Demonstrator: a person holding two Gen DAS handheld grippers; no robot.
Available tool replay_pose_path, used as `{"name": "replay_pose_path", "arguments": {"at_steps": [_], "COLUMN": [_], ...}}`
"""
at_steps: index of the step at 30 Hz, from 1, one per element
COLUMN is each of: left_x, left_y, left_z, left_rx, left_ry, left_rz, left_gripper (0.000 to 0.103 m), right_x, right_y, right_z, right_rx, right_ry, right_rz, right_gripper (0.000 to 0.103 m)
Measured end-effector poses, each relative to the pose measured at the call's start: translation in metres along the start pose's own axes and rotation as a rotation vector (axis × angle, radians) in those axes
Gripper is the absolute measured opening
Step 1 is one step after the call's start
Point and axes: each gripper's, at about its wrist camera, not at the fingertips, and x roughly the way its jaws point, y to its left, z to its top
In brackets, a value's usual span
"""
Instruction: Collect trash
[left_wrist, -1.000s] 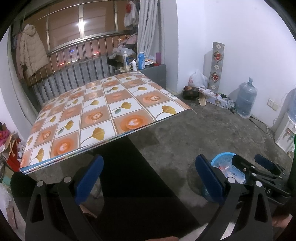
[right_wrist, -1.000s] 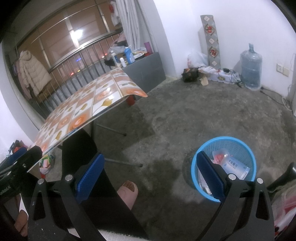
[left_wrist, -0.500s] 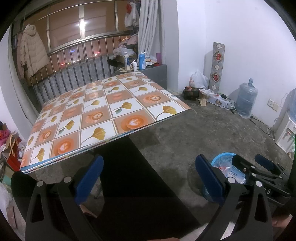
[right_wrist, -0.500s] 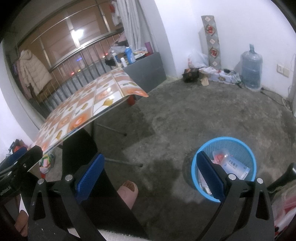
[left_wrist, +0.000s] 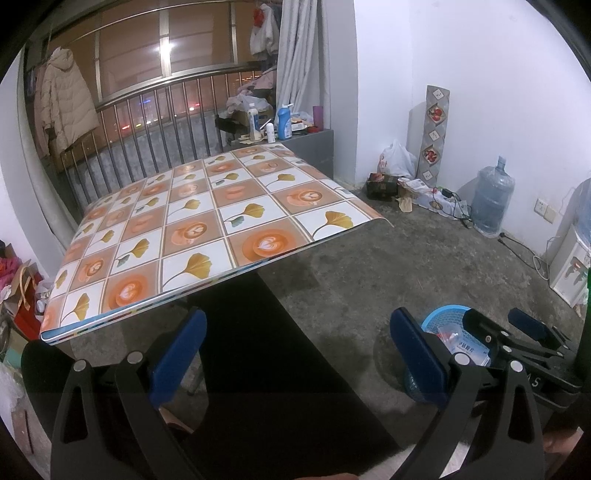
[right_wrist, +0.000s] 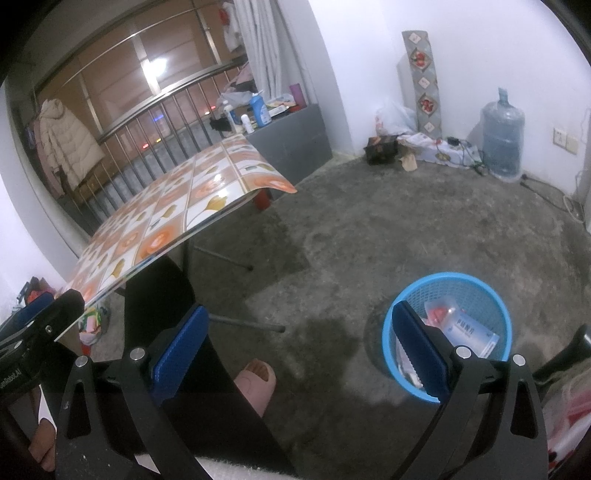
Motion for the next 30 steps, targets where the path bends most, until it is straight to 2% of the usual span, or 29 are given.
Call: {"name": "replay_pose_path", "arguments": {"at_steps": [30], "left_x": [-0.0019], "left_y": [-0.0001], "left_z": [-0.0004], "left_rx": [-0.007], "left_ry": [0.000], "left_rz": [-0.003], "left_gripper": [0.098], "right_x": [0.0002], "right_y": [-0.0003], "right_z": [-0.0003], "right_rx": [0.000], "right_ry": [0.000], "right_rz": [0.002], "right_gripper": [0.095]}}
